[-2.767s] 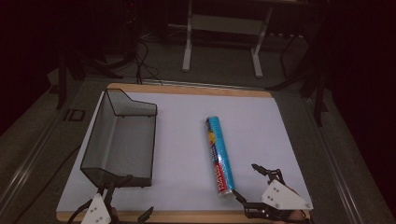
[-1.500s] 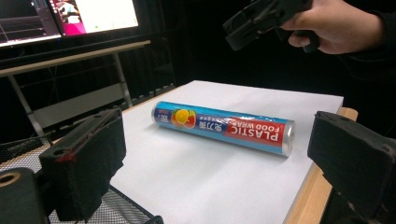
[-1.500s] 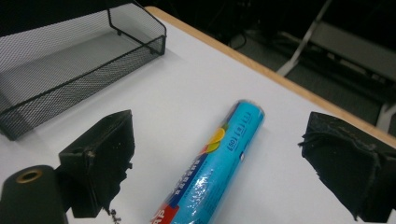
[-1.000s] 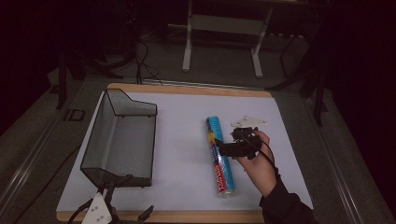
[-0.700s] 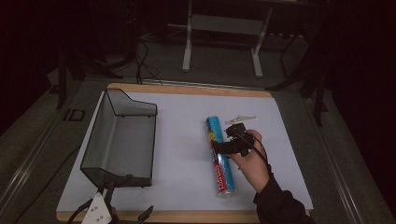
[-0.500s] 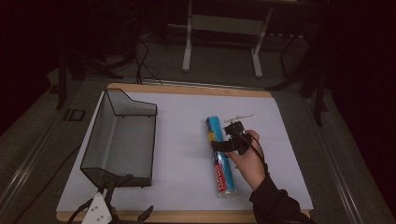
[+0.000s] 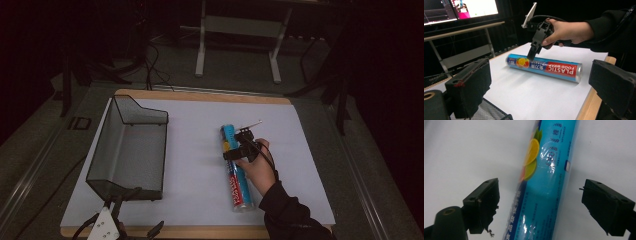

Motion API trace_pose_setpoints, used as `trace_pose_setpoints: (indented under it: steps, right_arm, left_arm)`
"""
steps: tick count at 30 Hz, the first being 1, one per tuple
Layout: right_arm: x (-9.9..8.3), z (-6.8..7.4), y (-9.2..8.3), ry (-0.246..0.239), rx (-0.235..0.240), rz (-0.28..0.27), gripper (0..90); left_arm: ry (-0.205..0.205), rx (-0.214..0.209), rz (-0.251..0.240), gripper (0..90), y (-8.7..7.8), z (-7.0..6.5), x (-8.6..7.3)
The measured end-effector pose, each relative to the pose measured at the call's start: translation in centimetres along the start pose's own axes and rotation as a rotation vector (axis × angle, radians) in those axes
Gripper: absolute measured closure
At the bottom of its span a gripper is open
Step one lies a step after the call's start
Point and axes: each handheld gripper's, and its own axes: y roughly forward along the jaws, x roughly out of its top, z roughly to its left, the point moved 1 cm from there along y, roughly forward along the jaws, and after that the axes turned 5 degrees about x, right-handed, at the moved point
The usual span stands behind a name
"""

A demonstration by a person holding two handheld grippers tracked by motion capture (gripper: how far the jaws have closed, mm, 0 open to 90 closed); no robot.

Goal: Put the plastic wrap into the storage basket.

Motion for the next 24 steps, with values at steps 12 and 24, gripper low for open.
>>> trace_pose_setpoints:
  steps: [12,24]
  right_arm:
    - [-0.8,-1.2,2.6,0.103,0.035,0.098,15.9]
    - [-1.4,-1.4,3.9,0.198,0.128,0.185,28.7]
  left_arm:
    - [0.004,-0.002,0.009,5.2,0.1,0.0,-0.1]
    - [0.013,0.007,0.015,5.6,0.2,-0.1,-0.1]
